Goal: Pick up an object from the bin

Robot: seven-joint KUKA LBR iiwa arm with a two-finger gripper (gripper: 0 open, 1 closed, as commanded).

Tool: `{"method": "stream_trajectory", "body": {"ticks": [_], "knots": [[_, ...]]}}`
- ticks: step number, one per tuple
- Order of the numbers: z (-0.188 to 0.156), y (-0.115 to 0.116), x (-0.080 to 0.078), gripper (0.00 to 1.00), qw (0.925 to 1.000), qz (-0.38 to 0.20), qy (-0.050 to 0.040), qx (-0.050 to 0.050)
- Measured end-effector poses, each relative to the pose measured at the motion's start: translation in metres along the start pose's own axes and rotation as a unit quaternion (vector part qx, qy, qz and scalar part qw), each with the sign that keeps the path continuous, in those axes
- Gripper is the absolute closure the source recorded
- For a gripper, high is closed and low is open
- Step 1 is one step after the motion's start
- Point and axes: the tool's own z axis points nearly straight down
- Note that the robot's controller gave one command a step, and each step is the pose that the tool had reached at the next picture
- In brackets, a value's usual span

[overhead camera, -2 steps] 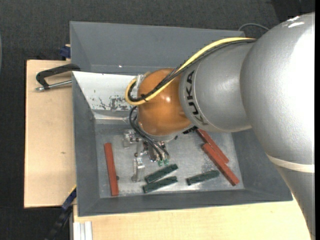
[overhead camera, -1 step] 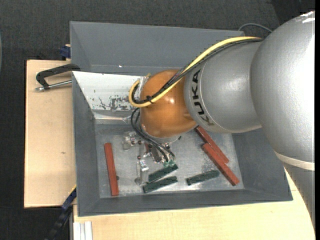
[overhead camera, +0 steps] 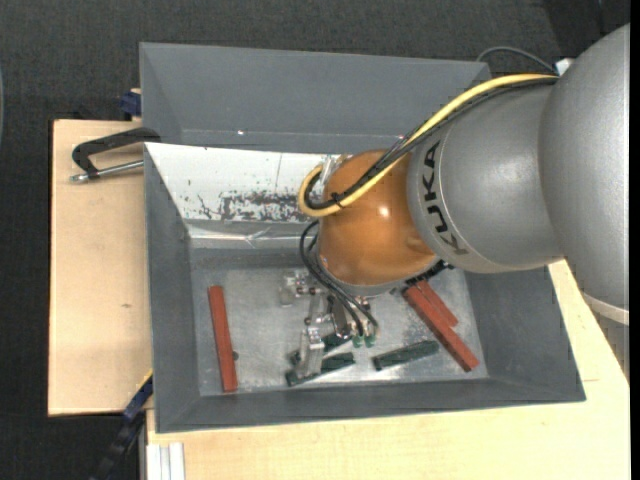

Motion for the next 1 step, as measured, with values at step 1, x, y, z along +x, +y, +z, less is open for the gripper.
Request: {"method": "stream_trajectory", "body": {"ticks": [1], "knots": [[0.0145,-0.0016,-0.0021,0.0,0.9977,-0.068,0.0,0.001]]}}
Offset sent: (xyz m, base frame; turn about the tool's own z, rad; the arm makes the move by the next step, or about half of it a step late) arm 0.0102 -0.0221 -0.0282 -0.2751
